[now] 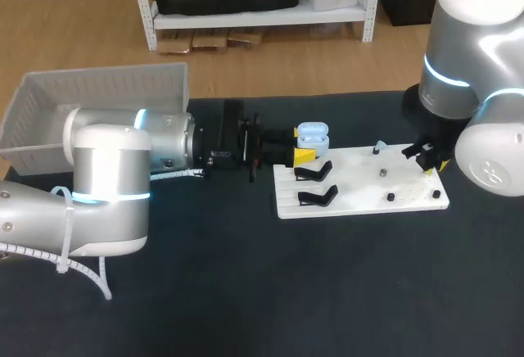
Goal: Pick up each earbud case from the left stands, insert the matching earbuds, close the lid, and place the case in the box.
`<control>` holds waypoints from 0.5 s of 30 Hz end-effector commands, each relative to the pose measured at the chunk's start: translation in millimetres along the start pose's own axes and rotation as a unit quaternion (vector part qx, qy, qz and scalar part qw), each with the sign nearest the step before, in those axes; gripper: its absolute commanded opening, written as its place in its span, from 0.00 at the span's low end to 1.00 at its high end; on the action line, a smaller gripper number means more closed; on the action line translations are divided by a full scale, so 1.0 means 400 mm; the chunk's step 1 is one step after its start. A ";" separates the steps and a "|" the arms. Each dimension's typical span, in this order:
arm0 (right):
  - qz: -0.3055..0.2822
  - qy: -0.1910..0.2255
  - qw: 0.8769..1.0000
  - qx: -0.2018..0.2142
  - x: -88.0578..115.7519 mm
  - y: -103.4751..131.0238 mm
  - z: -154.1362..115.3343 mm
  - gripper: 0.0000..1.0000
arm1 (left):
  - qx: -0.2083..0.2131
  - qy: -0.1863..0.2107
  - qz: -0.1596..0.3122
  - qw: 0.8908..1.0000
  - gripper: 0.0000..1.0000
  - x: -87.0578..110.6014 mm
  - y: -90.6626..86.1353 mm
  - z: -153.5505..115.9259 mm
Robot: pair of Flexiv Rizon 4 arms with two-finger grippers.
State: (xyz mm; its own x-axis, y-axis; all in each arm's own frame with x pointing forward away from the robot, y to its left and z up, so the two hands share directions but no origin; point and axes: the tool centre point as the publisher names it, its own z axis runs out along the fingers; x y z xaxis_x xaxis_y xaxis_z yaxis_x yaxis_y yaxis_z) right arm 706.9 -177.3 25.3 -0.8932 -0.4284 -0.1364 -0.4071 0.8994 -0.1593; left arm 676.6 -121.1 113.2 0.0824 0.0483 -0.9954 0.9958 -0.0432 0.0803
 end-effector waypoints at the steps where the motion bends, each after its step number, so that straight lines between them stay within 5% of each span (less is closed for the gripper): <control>1: 0.002 -0.004 1.000 0.005 0.010 0.004 -0.008 0.00 | -0.004 -0.001 0.002 1.000 0.00 0.002 -0.004 0.002; 6: 0.024 -0.015 0.999 0.027 0.009 -0.004 -0.059 0.00 | -0.004 -0.001 0.002 1.000 0.00 0.002 -0.004 0.002; 15: 0.076 0.014 0.997 0.014 0.018 0.047 -0.300 0.00 | -0.004 -0.001 0.002 1.000 0.00 0.002 -0.004 0.002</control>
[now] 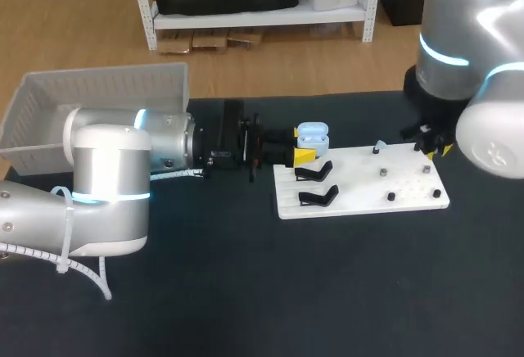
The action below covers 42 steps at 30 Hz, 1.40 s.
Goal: Pick up each earbud case from the left stands, insert the matching earbuds, close the lid, and place the case in the box.
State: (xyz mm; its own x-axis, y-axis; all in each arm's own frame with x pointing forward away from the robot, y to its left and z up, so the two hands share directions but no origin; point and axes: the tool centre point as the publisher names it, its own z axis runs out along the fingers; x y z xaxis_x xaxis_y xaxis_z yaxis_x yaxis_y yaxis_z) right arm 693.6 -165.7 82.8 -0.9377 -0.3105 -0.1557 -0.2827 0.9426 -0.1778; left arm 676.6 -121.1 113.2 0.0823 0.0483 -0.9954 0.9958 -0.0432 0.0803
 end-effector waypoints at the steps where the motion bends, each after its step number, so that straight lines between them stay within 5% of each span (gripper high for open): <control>1: 0.015 0.017 1.000 -0.005 0.026 0.028 -0.166 0.00 | -0.004 -0.001 0.002 1.000 0.00 0.002 -0.004 0.002; 7: 0.016 0.023 0.999 -0.028 0.044 0.144 -0.283 0.00 | -0.004 -0.001 0.002 1.000 0.00 0.002 -0.004 0.002; 16: -0.016 0.047 0.998 -0.027 0.043 0.300 -0.311 0.00 | -0.004 -0.001 0.002 1.000 0.00 0.002 -0.004 0.002; 33: -0.015 0.043 0.999 -0.028 0.045 0.312 -0.315 0.00 | -0.004 -0.001 0.002 1.000 0.00 0.002 -0.004 0.002; 42: 0.150 0.084 0.985 -0.029 -0.032 0.427 -0.364 0.00 | -0.004 -0.001 0.002 1.000 0.00 0.002 -0.004 0.002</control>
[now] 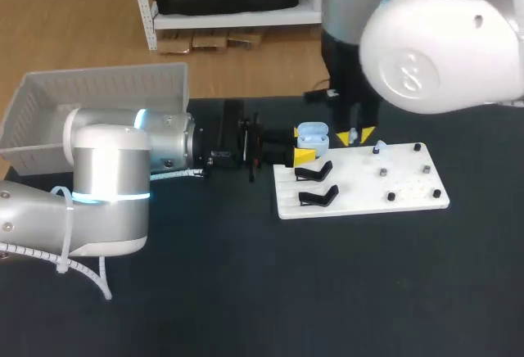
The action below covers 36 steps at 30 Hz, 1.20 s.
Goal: Pick up each earbud case from the left stands, insert the matching earbuds, close the lid, and place the case in the box.
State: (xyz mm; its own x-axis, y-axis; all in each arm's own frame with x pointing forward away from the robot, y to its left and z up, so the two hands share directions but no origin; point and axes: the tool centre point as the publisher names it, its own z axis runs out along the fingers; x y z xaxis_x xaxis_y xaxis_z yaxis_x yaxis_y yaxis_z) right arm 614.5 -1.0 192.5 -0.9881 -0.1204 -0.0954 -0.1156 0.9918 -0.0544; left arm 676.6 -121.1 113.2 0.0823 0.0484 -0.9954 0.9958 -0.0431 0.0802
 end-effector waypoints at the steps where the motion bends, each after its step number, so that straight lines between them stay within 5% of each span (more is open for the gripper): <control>1: 0.078 0.039 0.996 0.033 -0.046 0.043 -0.005 0.00 | -0.004 -0.001 0.002 1.000 0.00 0.002 -0.004 0.002; 8: 0.148 0.069 0.986 0.030 -0.073 0.042 0.015 0.00 | -0.004 -0.001 0.002 1.000 0.00 0.002 -0.004 0.002; 21: 0.148 0.069 0.986 0.030 -0.073 0.042 0.015 0.00 | -0.004 -0.001 0.002 1.000 0.00 0.002 -0.004 0.002; 28: 0.203 0.062 0.977 -0.024 -0.076 0.069 0.011 0.00 | -0.004 -0.001 0.002 1.000 0.00 0.002 -0.004 0.002; 36: 0.254 0.070 0.964 -0.033 -0.094 0.072 0.023 0.00 | -0.004 -0.001 0.002 1.000 0.00 0.002 -0.004 0.002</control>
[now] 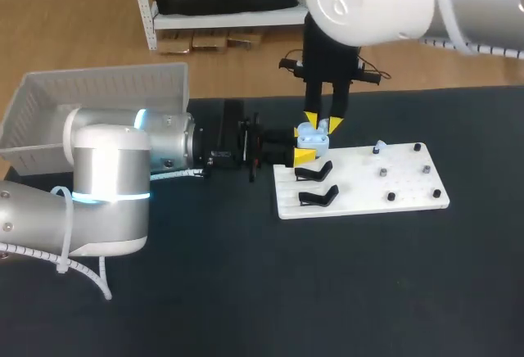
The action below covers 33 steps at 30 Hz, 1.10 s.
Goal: Pick up each earbud case from the left stands, insert the matching earbuds, close the lid, and place the case in the box.
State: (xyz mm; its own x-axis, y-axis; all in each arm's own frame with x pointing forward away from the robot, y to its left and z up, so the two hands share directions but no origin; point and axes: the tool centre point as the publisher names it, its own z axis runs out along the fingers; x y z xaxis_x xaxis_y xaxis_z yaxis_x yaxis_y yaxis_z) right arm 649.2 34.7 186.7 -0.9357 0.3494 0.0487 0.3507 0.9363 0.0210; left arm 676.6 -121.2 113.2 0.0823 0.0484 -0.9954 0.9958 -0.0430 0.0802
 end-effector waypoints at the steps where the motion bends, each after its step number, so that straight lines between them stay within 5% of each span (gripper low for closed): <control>1: 0.025 0.001 1.000 -0.009 -0.005 -0.005 0.002 0.00 | -0.004 -0.001 0.002 1.000 0.00 0.002 -0.004 0.002; 33: 0.072 0.004 0.997 0.007 -0.025 0.029 0.032 0.00 | -0.004 -0.001 0.002 1.000 0.00 0.002 -0.004 0.002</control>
State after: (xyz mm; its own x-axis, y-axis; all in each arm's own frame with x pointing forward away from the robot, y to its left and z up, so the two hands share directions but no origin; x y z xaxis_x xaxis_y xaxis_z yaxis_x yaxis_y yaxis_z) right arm 660.2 40.5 174.5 -0.8769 0.4774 0.0562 0.4784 0.8781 0.0059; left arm 676.6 -121.2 113.2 0.0823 0.0484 -0.9954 0.9958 -0.0430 0.0802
